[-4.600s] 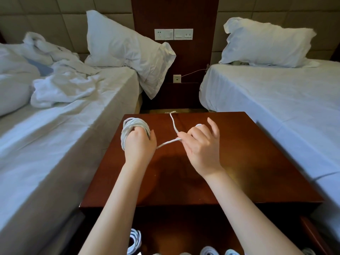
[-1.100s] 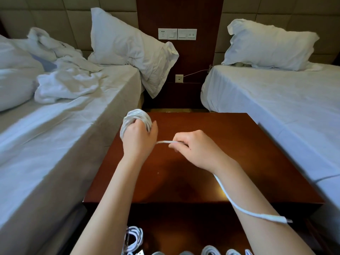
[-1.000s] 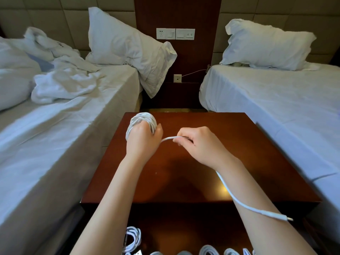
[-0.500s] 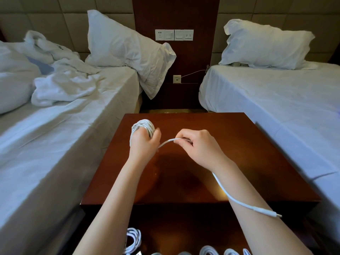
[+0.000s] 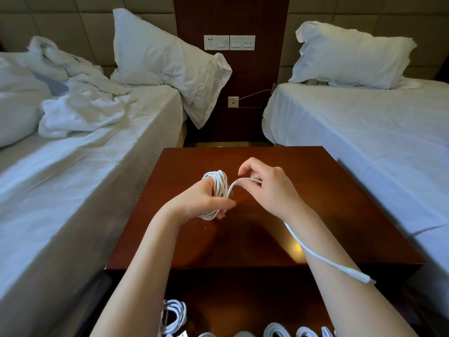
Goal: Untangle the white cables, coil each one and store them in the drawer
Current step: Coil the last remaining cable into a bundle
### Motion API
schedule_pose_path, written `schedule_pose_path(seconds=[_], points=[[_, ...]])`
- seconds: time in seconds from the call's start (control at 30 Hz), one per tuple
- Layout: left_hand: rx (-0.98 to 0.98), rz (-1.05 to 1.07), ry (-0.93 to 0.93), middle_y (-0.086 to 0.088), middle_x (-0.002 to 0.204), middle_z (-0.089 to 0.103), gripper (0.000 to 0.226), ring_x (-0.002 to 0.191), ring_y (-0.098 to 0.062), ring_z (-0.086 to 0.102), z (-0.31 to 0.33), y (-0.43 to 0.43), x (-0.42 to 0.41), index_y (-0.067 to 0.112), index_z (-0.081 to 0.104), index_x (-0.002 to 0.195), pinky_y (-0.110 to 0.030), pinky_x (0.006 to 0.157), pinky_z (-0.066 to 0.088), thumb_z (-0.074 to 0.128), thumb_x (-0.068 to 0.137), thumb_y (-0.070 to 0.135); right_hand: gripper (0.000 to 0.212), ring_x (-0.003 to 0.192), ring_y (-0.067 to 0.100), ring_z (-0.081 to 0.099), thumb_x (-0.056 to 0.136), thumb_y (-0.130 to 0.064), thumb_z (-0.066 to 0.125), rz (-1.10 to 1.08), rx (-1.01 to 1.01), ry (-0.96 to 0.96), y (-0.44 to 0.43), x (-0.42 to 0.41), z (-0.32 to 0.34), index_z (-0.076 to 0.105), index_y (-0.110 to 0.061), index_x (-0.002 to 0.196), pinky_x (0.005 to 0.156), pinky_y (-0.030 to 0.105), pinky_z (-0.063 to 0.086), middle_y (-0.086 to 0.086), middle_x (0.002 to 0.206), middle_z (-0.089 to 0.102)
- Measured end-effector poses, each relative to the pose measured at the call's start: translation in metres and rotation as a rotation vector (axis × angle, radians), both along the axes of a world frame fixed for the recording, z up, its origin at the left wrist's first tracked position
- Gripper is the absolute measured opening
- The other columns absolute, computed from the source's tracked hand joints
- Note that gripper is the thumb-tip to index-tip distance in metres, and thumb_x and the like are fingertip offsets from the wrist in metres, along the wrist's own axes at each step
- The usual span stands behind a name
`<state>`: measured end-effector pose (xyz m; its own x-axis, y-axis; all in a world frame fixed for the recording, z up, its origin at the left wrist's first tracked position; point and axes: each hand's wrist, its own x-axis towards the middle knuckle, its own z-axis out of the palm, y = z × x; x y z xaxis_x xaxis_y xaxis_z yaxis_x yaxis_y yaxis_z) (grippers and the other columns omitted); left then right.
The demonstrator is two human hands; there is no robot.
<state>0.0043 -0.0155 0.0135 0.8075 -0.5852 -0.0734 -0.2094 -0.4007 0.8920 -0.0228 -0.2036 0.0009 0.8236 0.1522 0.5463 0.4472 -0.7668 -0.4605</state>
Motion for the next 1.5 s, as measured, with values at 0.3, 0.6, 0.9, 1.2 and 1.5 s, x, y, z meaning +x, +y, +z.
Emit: schedule_pose_path(seconds=[0.3, 0.6, 0.9, 1.2, 1.5], points=[[-0.05, 0.504, -0.26, 0.001, 0.041, 0.053, 0.029, 0.043, -0.014, 0.053, -0.005, 0.002, 0.01, 0.007, 0.053, 0.051, -0.022, 0.045, 0.042, 0.059, 0.08, 0.006, 0.028, 0.053, 0.009, 0.051, 0.102, -0.033, 0.043, -0.069, 0.335, 0.238, -0.007, 0.004, -0.012, 0.064, -0.019, 0.089, 0.052, 0.033, 0.041, -0.004, 0.058, 0.055], [-0.08, 0.64, -0.269, -0.002, 0.044, 0.056, 0.031, 0.042, -0.013, 0.055, -0.016, 0.008, 0.021, 0.008, 0.055, 0.051, -0.021, 0.045, 0.042, 0.061, 0.082, 0.008, 0.019, 0.059, 0.001, 0.056, 0.098, -0.029, 0.054, -0.097, 0.261, 0.26, -0.003, 0.002, -0.011, 0.069, -0.021, 0.089, 0.06, 0.017, 0.046, -0.012, 0.061, 0.058], [-0.141, 0.464, -0.53, 0.002, 0.042, 0.055, 0.051, 0.042, -0.006, 0.053, -0.006, -0.006, 0.005, 0.0, 0.057, 0.051, -0.011, 0.051, 0.04, 0.057, 0.095, 0.025, 0.04, 0.12, 0.007, 0.048, 0.1, -0.031, 0.042, -0.081, 0.211, -0.129, 0.011, 0.007, -0.004, 0.058, -0.015, 0.132, 0.094, 0.008, 0.037, -0.002, 0.129, 0.057], [-0.647, 0.229, -0.285, -0.006, 0.037, 0.038, 0.035, 0.041, -0.028, 0.038, 0.014, -0.011, -0.011, 0.021, 0.049, 0.045, -0.025, 0.05, 0.045, 0.043, 0.078, 0.009, 0.066, 0.141, 0.008, 0.034, 0.095, -0.066, 0.026, 0.132, 0.607, 0.344, 0.029, 0.004, -0.009, 0.029, -0.03, 0.15, 0.113, 0.026, 0.03, -0.007, 0.154, 0.036], [-0.851, -0.108, -0.032, 0.004, 0.033, 0.039, 0.034, 0.029, -0.01, 0.035, 0.018, -0.026, -0.019, 0.024, 0.048, 0.044, -0.022, 0.042, 0.039, 0.045, 0.075, 0.012, 0.058, 0.116, 0.008, 0.058, 0.097, -0.062, 0.026, 0.282, 0.792, 0.343, 0.036, -0.006, -0.001, 0.051, -0.024, 0.132, 0.103, 0.033, 0.046, -0.004, 0.121, 0.063]])
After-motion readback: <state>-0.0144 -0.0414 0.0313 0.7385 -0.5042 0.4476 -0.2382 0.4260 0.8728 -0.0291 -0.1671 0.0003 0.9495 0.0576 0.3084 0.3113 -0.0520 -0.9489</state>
